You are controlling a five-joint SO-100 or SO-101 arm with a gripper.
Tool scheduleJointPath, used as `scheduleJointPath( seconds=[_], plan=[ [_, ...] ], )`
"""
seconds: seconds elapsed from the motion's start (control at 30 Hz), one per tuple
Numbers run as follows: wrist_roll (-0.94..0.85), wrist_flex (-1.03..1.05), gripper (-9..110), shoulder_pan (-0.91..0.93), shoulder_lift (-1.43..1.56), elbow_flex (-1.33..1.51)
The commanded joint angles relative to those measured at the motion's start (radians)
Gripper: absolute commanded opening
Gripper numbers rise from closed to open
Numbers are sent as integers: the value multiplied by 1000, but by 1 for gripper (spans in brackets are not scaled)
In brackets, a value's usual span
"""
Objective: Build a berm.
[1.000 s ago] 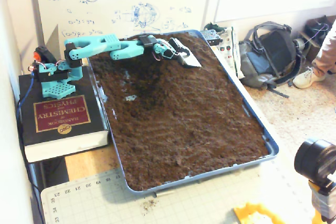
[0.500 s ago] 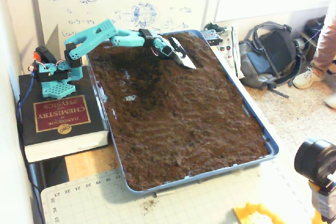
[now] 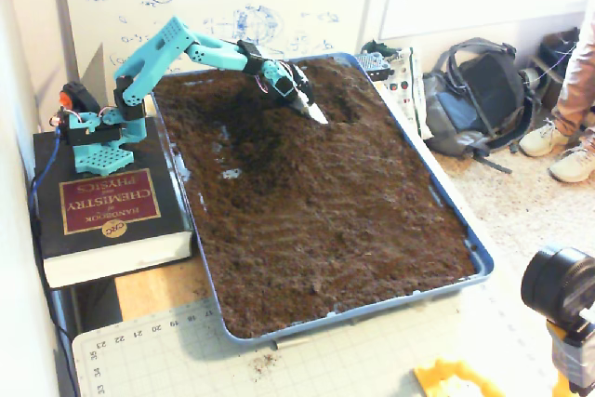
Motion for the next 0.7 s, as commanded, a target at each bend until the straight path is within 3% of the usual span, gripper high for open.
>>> scheduleJointPath(
  seconds=[0.0,0.67],
  plan=[
    [2,12,1,34,9,156],
    [2,3,0,31,299,370]
  ],
)
